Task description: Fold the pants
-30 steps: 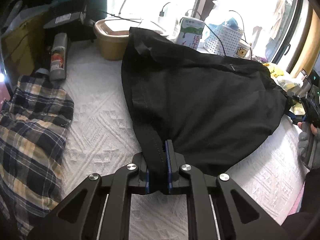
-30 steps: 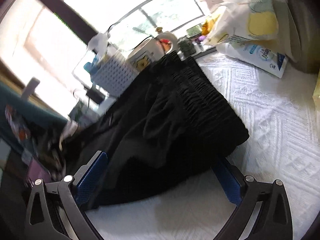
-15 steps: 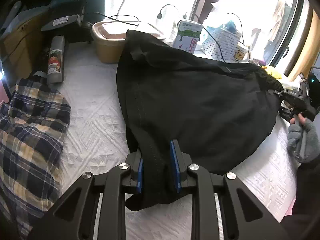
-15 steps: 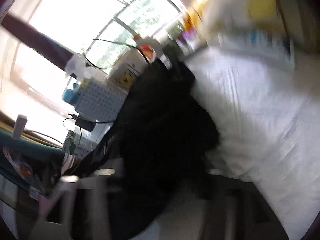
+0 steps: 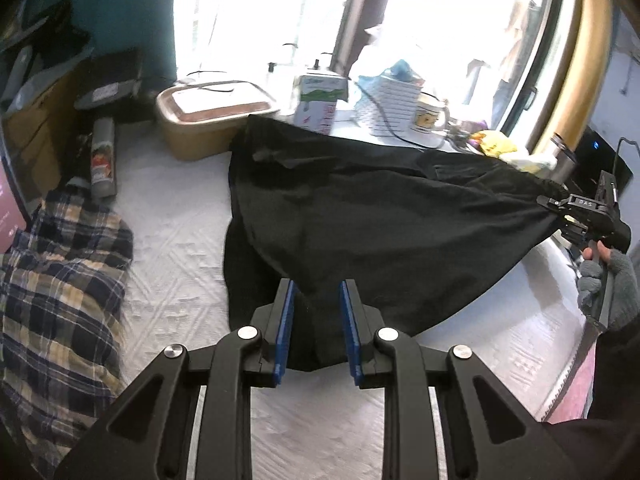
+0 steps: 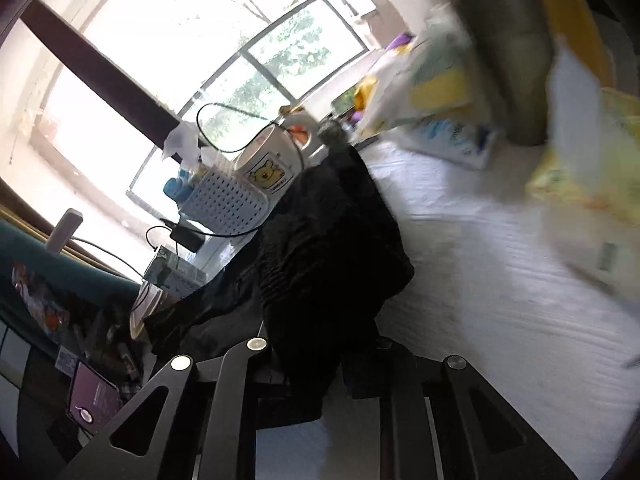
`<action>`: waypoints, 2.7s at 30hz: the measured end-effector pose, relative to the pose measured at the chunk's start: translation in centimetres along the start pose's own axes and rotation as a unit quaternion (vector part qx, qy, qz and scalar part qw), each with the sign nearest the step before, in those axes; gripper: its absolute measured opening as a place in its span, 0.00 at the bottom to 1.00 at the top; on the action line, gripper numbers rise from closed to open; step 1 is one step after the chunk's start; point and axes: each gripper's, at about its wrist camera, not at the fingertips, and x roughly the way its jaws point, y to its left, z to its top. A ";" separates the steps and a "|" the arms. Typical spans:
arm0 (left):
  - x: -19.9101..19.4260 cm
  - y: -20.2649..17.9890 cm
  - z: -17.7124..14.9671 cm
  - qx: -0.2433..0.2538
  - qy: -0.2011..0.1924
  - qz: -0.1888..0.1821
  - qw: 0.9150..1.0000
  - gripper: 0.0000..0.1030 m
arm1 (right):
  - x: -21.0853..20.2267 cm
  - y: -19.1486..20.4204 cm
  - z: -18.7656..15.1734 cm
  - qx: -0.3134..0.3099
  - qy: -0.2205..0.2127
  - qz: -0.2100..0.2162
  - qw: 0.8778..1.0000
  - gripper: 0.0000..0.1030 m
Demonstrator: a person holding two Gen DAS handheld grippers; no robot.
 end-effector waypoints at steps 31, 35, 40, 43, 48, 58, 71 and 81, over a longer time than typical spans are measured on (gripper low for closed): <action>8.2 1.8 4.9 0.043 0.058 0.022 0.997 0.23 | 3.9 -3.8 1.3 0.041 -0.015 0.009 0.999 0.22; 7.3 2.6 4.6 0.038 0.049 0.024 0.998 0.23 | 2.7 -1.3 2.3 0.010 -0.036 -0.003 0.999 0.21; 6.0 3.7 3.9 0.026 0.037 0.026 0.999 0.23 | 1.6 2.3 3.3 -0.033 -0.058 -0.015 0.998 0.20; 5.1 4.6 3.6 0.016 0.029 0.024 0.999 0.24 | 1.5 4.4 3.4 -0.054 -0.067 -0.020 0.996 0.20; 3.7 6.0 3.5 0.000 0.012 0.021 1.000 0.33 | 1.6 7.7 3.0 -0.086 -0.071 -0.023 0.994 0.20; 1.3 8.1 2.8 -0.012 -0.012 0.008 1.000 0.35 | 2.9 15.2 0.3 -0.175 -0.066 -0.032 0.982 0.20; -1.6 10.2 1.9 -0.020 -0.036 0.011 0.999 0.36 | 9.4 26.6 -8.9 -0.319 0.008 0.007 0.948 0.20; -2.4 11.3 1.0 -0.033 -0.037 0.019 0.999 0.37 | 15.8 31.1 -20.1 -0.433 0.124 0.014 0.893 0.20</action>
